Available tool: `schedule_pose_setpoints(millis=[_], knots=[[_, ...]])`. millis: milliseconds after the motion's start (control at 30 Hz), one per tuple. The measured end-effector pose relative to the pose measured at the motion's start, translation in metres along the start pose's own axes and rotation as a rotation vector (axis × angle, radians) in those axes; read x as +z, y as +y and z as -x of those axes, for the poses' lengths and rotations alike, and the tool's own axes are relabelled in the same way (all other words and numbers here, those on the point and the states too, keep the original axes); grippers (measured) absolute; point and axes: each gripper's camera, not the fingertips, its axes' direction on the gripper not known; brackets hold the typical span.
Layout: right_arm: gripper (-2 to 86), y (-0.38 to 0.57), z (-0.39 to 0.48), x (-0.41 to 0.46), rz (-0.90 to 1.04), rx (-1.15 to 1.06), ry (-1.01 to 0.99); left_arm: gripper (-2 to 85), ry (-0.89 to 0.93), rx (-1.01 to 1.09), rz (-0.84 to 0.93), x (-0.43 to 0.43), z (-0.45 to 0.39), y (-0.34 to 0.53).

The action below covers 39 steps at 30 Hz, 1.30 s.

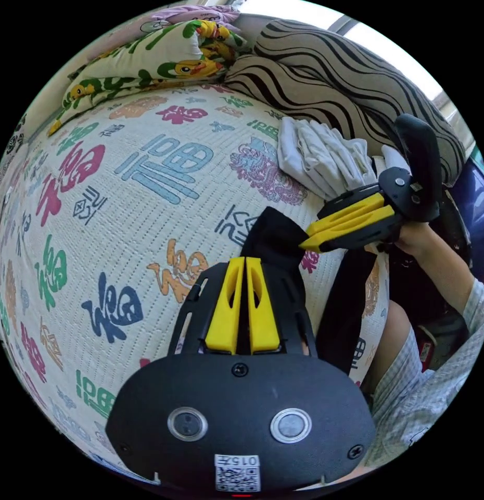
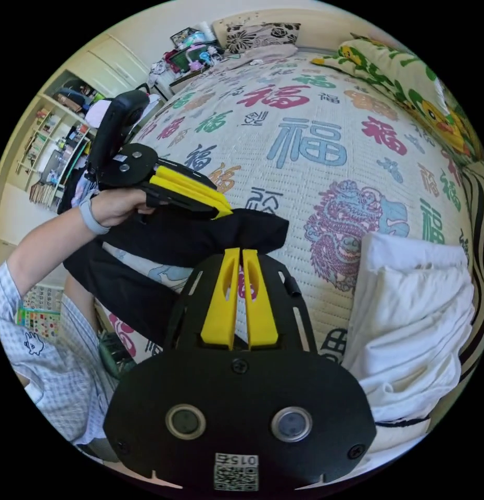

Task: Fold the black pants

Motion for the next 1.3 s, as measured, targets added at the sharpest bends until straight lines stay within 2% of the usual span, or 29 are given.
schedule_pose_setpoints(millis=[67,133,233,300,433,533,700,800,900,967,1100,1167,1300], knots=[[-0.3,-0.002,-0.006,-0.02,-0.032,0.007,-0.074,0.0,-0.013,-0.007,-0.101,-0.023,0.008,0.005],[0.0,-0.001,-0.017,-0.051,-0.161,0.02,-0.115,-0.3,-0.026,-0.014,-0.181,-0.044,0.019,0.011],[1.7,-0.004,-0.024,-0.059,-0.25,-0.003,-0.053,-0.5,-0.07,-0.043,-0.165,-0.044,0.029,0.016],[4.5,-0.011,-0.028,-0.045,-0.209,-0.019,0.003,-0.6,0.009,-0.066,-0.091,-0.034,0.039,0.017],[8.7,-0.033,-0.032,-0.012,-0.145,-0.069,0.066,-0.3,0.018,-0.076,-0.17,-0.044,0.042,0.029],[9.4,-0.056,-0.041,0.006,-0.121,-0.075,0.075,-0.1,0.013,-0.091,-0.131,-0.043,0.046,0.03],[0.4,-0.079,-0.063,0.02,0.014,-0.048,-0.209,-0.7,0.068,-0.115,-0.05,-0.04,0.052,0.036],[-0.6,-0.074,-0.071,-0.01,0.033,-0.021,-0.248,-0.8,0.09,-0.036,-0.136,-0.063,0.036,0.045],[-0.6,-0.071,-0.074,-0.048,0.047,-0.045,-0.18,-0.9,0.13,0.075,-0.194,-0.083,0.009,0.051],[-0.3,-0.079,-0.074,-0.054,0.063,-0.034,-0.091,-0.8,0.095,0.08,-0.212,-0.089,-0.003,0.053],[4.4,-0.098,-0.086,0.001,0.269,0.099,0.14,-0.7,-0.057,0.026,-0.077,-0.082,-0.011,0.063],[6.6,-0.088,-0.082,-0.001,0.221,0.106,0.125,-0.6,-0.055,-0.01,-0.123,-0.103,-0.013,0.08],[8.5,-0.03,-0.064,-0.036,0.028,0.08,-0.046,-0.4,-0.039,-0.02,-0.222,-0.185,-0.03,0.155]])
